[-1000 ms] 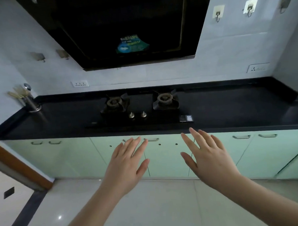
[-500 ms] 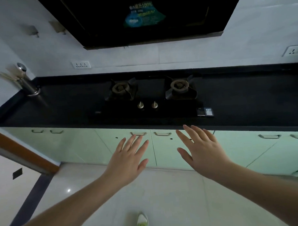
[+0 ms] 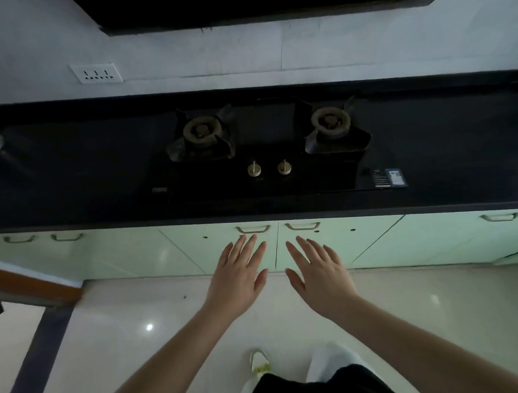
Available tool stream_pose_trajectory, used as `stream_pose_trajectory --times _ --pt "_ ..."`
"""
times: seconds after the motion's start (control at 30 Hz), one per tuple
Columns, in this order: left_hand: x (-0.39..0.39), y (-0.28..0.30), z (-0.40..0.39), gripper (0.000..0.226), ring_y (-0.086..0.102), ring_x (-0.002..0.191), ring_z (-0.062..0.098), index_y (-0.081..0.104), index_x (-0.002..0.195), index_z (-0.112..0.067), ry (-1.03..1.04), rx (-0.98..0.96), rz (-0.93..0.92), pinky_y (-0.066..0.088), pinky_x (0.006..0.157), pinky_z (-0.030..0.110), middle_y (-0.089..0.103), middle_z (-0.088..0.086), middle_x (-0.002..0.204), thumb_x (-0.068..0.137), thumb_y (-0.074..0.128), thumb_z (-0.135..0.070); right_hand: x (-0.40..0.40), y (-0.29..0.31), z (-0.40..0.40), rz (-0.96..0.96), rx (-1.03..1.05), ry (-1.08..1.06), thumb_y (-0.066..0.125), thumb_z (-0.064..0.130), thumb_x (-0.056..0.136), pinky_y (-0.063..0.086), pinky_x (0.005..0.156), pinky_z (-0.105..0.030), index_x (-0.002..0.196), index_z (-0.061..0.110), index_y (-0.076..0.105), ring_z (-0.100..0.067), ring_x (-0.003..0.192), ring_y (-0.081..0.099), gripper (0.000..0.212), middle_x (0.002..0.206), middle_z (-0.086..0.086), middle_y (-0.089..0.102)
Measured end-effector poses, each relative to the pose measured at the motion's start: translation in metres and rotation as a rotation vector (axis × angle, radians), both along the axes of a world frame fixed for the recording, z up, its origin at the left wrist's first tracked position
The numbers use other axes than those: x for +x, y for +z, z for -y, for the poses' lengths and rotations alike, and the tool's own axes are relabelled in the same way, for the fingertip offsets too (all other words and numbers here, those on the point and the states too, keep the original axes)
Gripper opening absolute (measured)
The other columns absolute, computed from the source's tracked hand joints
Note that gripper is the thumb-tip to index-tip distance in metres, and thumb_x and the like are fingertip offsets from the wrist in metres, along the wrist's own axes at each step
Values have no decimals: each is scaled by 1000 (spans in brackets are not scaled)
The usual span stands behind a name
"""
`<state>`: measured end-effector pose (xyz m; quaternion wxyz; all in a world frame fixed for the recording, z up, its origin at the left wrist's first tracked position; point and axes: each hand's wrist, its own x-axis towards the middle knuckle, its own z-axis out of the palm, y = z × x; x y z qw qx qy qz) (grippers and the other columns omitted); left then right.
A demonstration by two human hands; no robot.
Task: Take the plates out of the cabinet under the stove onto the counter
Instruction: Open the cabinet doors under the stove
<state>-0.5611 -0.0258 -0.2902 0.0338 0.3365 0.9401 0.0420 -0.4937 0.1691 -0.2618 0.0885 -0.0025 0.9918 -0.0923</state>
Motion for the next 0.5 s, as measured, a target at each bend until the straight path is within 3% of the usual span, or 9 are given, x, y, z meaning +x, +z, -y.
stream_pose_trajectory --times 0.17,0.33,0.5 --pt "-38 -46 -18 54 37 142 32 48 145 -10 -5 -25 70 30 115 48 45 14 152 99 43 -39 -42 -54 -4 87 -46 -30 26 47 101 17 118 -43 153 17 22 -24 146 21 61 159 -6 26" --pt "-72 -92 -39 60 12 151 28 23 155 -11 4 -155 199 8 121 43 20 11 164 104 31 -40 -78 -99 -30 181 -40 -38 27 47 100 17 117 -40 152 13 21 -22 147 17 63 160 -6 23" --pt "-97 -126 -61 64 7 152 27 14 156 -8 172 -196 354 10 122 42 11 11 166 104 30 -42 -119 -129 -41 284 -122 -113 35 44 100 29 110 -42 150 10 21 -26 141 28 62 159 -7 22"
